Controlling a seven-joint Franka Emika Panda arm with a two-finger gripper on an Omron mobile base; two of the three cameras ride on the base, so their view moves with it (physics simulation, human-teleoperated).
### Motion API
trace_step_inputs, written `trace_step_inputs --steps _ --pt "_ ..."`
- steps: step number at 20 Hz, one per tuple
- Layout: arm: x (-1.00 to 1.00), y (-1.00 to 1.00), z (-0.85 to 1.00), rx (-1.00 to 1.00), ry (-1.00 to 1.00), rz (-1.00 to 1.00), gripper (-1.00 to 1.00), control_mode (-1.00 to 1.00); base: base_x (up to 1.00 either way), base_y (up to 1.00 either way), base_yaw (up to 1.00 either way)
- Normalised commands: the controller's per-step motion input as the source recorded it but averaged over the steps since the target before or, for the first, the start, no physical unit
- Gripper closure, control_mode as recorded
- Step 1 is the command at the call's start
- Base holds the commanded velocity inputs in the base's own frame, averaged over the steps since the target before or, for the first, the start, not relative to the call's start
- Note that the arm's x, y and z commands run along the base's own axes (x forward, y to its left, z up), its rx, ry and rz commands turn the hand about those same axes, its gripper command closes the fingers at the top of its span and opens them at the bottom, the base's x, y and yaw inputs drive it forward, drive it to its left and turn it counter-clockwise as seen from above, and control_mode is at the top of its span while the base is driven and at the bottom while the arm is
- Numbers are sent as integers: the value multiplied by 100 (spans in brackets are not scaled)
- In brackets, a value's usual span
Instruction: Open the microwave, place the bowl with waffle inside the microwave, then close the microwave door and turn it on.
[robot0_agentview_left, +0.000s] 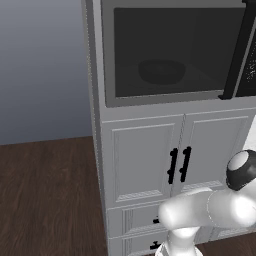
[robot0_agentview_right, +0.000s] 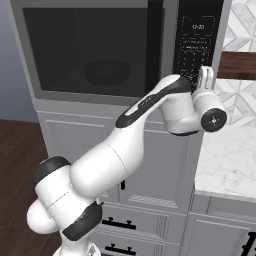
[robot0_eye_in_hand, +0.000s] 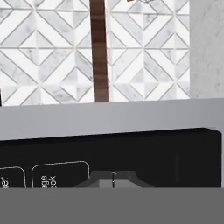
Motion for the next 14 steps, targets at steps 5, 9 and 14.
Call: trace_step_inputs --steps 5,9,14 --pt "10 0 -7 0 1 0 100 -100 0 0 0" --pt "17 0 -3 0 0 0 100 -100 0 0 0" --pt "-12 0 0 0 0 0 100 -100 0 0 0"
